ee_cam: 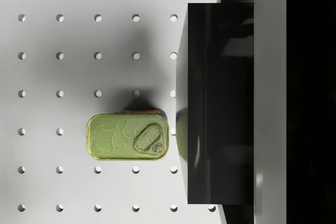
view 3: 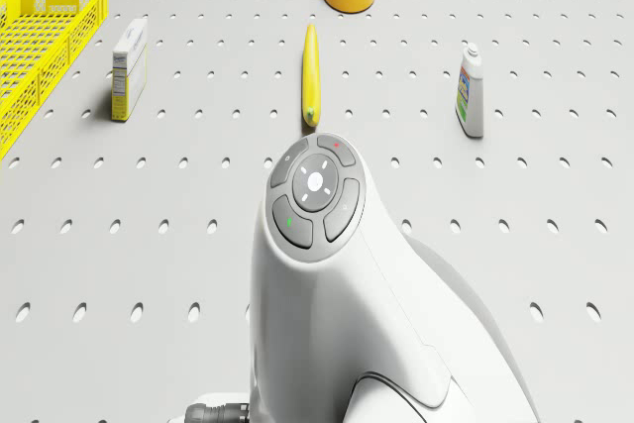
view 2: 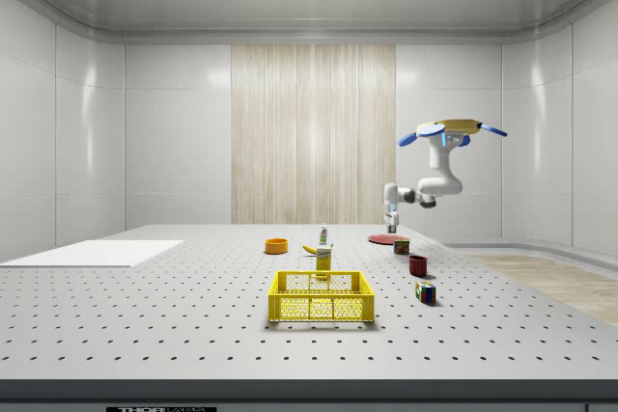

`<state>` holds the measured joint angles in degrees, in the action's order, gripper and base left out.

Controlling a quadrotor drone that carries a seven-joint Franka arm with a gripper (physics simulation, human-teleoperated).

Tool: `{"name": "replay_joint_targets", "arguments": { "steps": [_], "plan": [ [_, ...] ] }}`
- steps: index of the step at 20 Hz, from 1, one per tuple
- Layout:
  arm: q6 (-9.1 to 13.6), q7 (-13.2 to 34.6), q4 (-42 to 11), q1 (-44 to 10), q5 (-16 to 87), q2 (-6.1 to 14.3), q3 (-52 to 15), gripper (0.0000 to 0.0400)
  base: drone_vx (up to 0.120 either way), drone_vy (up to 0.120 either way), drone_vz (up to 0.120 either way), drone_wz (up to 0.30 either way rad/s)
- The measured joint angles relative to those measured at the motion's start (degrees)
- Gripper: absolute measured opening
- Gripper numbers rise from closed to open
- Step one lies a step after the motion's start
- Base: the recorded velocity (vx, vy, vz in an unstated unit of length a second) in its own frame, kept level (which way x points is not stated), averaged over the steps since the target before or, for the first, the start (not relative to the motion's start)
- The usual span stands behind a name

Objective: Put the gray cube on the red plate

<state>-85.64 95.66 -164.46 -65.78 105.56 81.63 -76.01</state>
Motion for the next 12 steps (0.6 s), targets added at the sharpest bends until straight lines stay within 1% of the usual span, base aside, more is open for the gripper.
{"name": "replay_joint_targets", "arguments": {
  "steps": [6, 7, 12],
  "plan": [
    [-0.65, 0.16, 0.04, -0.19, -0.3, 0.7, -0.13, 0.025, -0.12, -0.12, 0.0, 0.0],
    [-0.76, 0.18, 0.04, -0.22, -0.35, 0.81, -0.15, 0.025, -0.08, -0.12, 0.0, 0.0],
    [-1.26, 0.3, 0.07, -0.36, -0.58, 1.35, -0.24, 0.025, 0.0, -0.12, 0.0, 0.0]
  ]
}}
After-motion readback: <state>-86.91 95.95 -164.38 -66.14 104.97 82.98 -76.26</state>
